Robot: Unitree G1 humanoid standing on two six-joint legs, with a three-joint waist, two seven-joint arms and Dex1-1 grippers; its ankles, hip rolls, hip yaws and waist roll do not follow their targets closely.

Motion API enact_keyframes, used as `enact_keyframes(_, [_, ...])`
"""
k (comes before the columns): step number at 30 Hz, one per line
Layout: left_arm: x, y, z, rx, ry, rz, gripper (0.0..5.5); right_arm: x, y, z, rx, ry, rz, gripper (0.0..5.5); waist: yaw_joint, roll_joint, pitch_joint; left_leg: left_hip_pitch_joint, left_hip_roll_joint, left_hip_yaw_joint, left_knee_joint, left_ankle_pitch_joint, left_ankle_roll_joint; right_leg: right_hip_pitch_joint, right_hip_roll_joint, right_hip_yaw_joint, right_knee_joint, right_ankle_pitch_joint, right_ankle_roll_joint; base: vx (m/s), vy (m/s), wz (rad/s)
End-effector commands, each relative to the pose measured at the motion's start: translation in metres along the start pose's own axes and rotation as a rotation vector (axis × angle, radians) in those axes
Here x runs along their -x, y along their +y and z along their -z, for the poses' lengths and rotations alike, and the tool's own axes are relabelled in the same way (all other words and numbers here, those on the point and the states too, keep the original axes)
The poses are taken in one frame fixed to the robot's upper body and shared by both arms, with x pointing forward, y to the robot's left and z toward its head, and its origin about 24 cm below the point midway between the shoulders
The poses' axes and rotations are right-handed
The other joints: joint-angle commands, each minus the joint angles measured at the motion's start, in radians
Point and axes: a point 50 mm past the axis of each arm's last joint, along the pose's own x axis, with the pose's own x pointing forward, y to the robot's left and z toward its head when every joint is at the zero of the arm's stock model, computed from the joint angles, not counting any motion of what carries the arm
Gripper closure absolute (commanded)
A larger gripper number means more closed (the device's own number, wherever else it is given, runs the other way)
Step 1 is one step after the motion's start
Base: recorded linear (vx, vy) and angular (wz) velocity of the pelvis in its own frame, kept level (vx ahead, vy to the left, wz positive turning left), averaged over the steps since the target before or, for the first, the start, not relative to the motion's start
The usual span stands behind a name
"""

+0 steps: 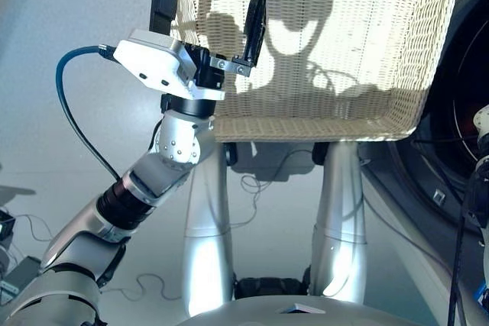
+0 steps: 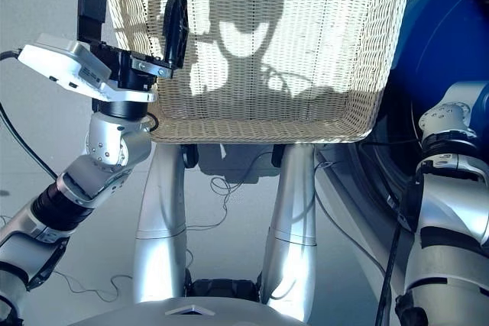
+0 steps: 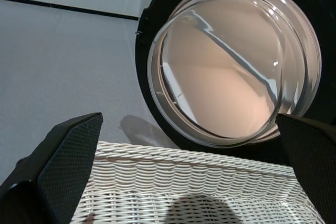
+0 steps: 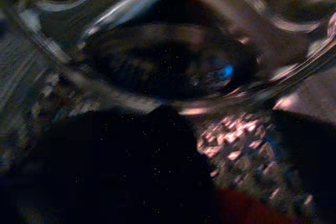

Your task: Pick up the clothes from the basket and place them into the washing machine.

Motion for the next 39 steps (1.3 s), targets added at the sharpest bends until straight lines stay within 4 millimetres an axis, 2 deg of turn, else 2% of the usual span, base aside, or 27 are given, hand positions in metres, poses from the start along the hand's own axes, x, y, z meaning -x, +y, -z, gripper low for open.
enact_keyframes(1, [0.001, -0.006, -0.019, 0.069, -0.112, 0.012, 0.00, 0.042, -0.002, 0.034, 0.184, 0.004, -0.310, 0.00, -0.036, 0.021, -0.016, 0.101, 0.002, 0.050, -0.149, 0.041, -0.027, 0.062, 0.045, -0.008, -0.065, -0.013, -0.019, 0.000, 0.000, 0.000])
enact_keyframes(3, [0.001, -0.005, -0.017, 0.067, -0.105, 0.012, 0.00, 0.070, -0.010, 0.057, 0.284, 0.076, -0.481, 0.00, -0.043, 0.008, -0.016, 0.110, 0.005, 0.053, -0.166, 0.050, -0.025, 0.073, 0.049, -0.007, -0.088, -0.003, -0.019, 0.000, 0.000, 0.000])
enact_keyframes(4, [0.001, -0.005, -0.016, 0.068, -0.102, 0.014, 0.00, 0.100, -0.011, 0.072, 0.299, 0.144, -0.624, 0.00, -0.047, 0.001, -0.016, 0.111, 0.009, 0.055, -0.175, 0.055, -0.024, 0.075, 0.051, -0.006, -0.102, 0.006, -0.020, 0.000, 0.000, 0.000])
enact_keyframes(5, [0.003, -0.004, -0.015, 0.058, -0.090, 0.008, 0.00, 0.114, -0.016, 0.078, 0.280, 0.193, -0.675, 0.00, -0.052, -0.007, -0.016, 0.115, 0.008, 0.056, -0.182, 0.058, -0.023, 0.081, 0.055, -0.003, -0.113, 0.011, -0.020, 0.063, 0.004, -0.112])
enact_keyframes(6, [0.006, -0.004, -0.012, 0.062, -0.074, 0.012, 0.00, 0.137, -0.023, 0.091, 0.351, 0.268, -0.823, 0.00, -0.051, -0.013, -0.016, 0.140, 0.011, 0.050, -0.177, 0.026, -0.028, 0.106, 0.057, -0.006, -0.107, -0.019, -0.018, 0.066, 0.002, -0.124])
enact_keyframes(8, [0.009, -0.001, -0.010, 0.046, -0.057, 0.009, 0.00, 0.175, -0.027, 0.096, 0.343, 0.348, -1.026, 0.00, -0.058, -0.022, -0.016, 0.147, 0.016, 0.051, -0.187, 0.030, -0.027, 0.115, 0.057, -0.004, -0.125, -0.010, -0.016, 0.032, 0.003, -0.061])
enact_keyframes(10, [0.012, 0.002, -0.009, 0.007, -0.050, 0.004, 0.00, 0.194, -0.024, 0.094, 0.433, 0.310, -1.226, 0.00, -0.060, -0.028, -0.016, 0.159, 0.018, 0.048, -0.194, 0.029, -0.027, 0.126, 0.057, -0.002, -0.135, -0.009, -0.013, 0.000, 0.000, 0.000])
enact_keyframes(11, [0.013, 0.003, -0.009, -0.018, -0.055, 0.015, 0.00, 0.204, -0.019, 0.092, 0.517, 0.247, -1.392, 0.00, -0.058, -0.030, -0.016, 0.164, 0.018, 0.046, -0.197, 0.031, -0.028, 0.130, 0.058, -0.001, -0.138, -0.006, -0.012, 0.000, 0.000, 0.000])
enact_keyframes(15, [0.021, 0.005, -0.006, -0.046, -0.022, 0.041, 0.00, 0.225, -0.013, 0.079, 0.519, 0.202, -1.643, 0.00, -0.060, -0.033, -0.016, 0.194, 0.017, 0.042, -0.215, 0.041, -0.030, 0.160, 0.050, -0.001, -0.151, 0.000, -0.008, -0.022, 0.002, 0.000])
enact_keyframes(16, [0.020, 0.006, -0.006, -0.052, -0.023, 0.052, 0.00, 0.228, -0.009, 0.075, 0.500, 0.192, -1.674, 0.00, -0.062, -0.035, -0.016, 0.181, 0.016, 0.047, -0.238, 0.081, -0.025, 0.149, 0.047, -0.002, -0.177, 0.040, -0.009, -0.082, 0.006, 0.029])
enact_keyframes(20, [0.037, 0.018, 0.014, -0.075, 0.114, 0.057, 0.00, 0.236, -0.022, 0.070, 0.492, 0.232, -1.754, 0.00, -0.062, -0.044, -0.016, 0.289, 0.018, 0.055, -0.305, 0.095, -0.032, 0.253, 0.038, -0.016, -0.235, 0.050, -0.001, 0.011, -0.004, 0.021])
enact_keyframes(23, [0.051, 0.032, 0.030, -0.107, 0.216, 0.044, 0.00, 0.235, -0.041, 0.076, 0.578, 0.268, -1.777, 0.00, -0.065, -0.058, -0.016, 0.406, 0.017, 0.064, -0.373, 0.102, -0.033, 0.363, 0.034, -0.034, -0.297, 0.065, 0.008, 0.087, 0.010, -0.006])
enact_keyframes(26, [0.080, 0.048, 0.057, -0.017, 0.381, -0.092, 0.00, 0.227, -0.070, 0.088, 0.654, 0.414, -1.712, 0.00, -0.059, -0.069, -0.016, 0.557, 0.008, 0.064, -0.453, 0.113, -0.032, 0.515, 0.029, -0.055, -0.376, 0.080, 0.016, 0.134, -0.010, -0.039])
enact_keyframes(28, [0.113, 0.051, 0.082, 0.228, 0.524, -0.236, 0.00, 0.218, -0.094, 0.103, 0.675, 0.565, -1.586, 0.00, -0.053, -0.068, -0.016, 0.662, -0.002, 0.061, -0.506, 0.122, -0.030, 0.627, 0.023, -0.073, -0.437, 0.092, 0.018, 0.142, -0.018, -0.071])
enact_keyframes(29, [0.128, 0.054, 0.092, 0.253, 0.583, -0.270, 0.00, 0.209, -0.110, 0.113, 0.713, 0.626, -1.482, 0.00, -0.049, -0.066, -0.016, 0.718, -0.007, 0.059, -0.535, 0.127, -0.030, 0.685, 0.020, -0.082, -0.466, 0.098, 0.020, 0.146, -0.022, 0.001])
enact_keyframes(31, [0.163, 0.064, 0.111, 0.215, 0.733, -0.311, 0.00, 0.198, -0.129, 0.123, 0.817, 0.637, -1.376, 0.00, -0.039, -0.064, -0.016, 0.831, -0.016, 0.058, -0.594, 0.138, -0.033, 0.805, 0.017, -0.099, -0.534, 0.113, 0.024, 0.147, -0.012, 0.080])
enact_keyframes(32, [0.187, 0.071, 0.120, 0.172, 0.826, -0.366, 0.00, 0.191, -0.144, 0.128, 0.886, 0.656, -1.318, 0.00, -0.030, -0.061, -0.016, 0.904, -0.017, 0.057, -0.635, 0.146, -0.037, 0.883, 0.012, -0.114, -0.572, 0.118, 0.031, 0.161, -0.008, 0.134])
enact_keyframes(34, [0.213, 0.081, 0.119, 0.125, 0.898, -0.397, 0.00, 0.184, -0.167, 0.127, 0.953, 0.710, -1.248, 0.00, -0.021, -0.061, -0.032, 1.008, -0.023, 0.054, -0.693, 0.152, -0.036, 0.987, 0.004, -0.132, -0.623, 0.129, 0.039, 0.189, -0.002, 0.160])
enact_keyframes(36, [0.250, 0.086, 0.119, 0.126, 1.014, -0.472, 0.00, 0.181, -0.192, 0.125, 1.007, 0.775, -1.200, 0.00, -0.015, -0.057, -0.075, 1.080, -0.026, 0.051, -0.747, 0.161, -0.038, 1.068, -0.006, -0.147, -0.681, 0.140, 0.049, 0.198, -0.009, 0.140])
enact_keyframes(37, [0.269, 0.088, 0.118, 0.110, 1.072, -0.512, 0.00, 0.182, -0.206, 0.123, 1.017, 0.823, -1.172, 0.00, -0.011, -0.055, -0.097, 1.114, -0.026, 0.043, -0.782, 0.170, -0.041, 1.099, -0.009, -0.156, -0.706, 0.144, 0.051, 0.195, -0.028, 0.129])
enact_keyframes(39, [0.297, 0.092, 0.114, 0.044, 1.186, -0.523, 0.00, 0.184, -0.228, 0.120, 1.060, 0.886, -1.125, 0.00, -0.009, -0.054, -0.143, 1.168, -0.027, 0.037, -0.830, 0.180, -0.043, 1.155, -0.014, -0.171, -0.753, 0.149, 0.054, 0.160, -0.025, 0.146])
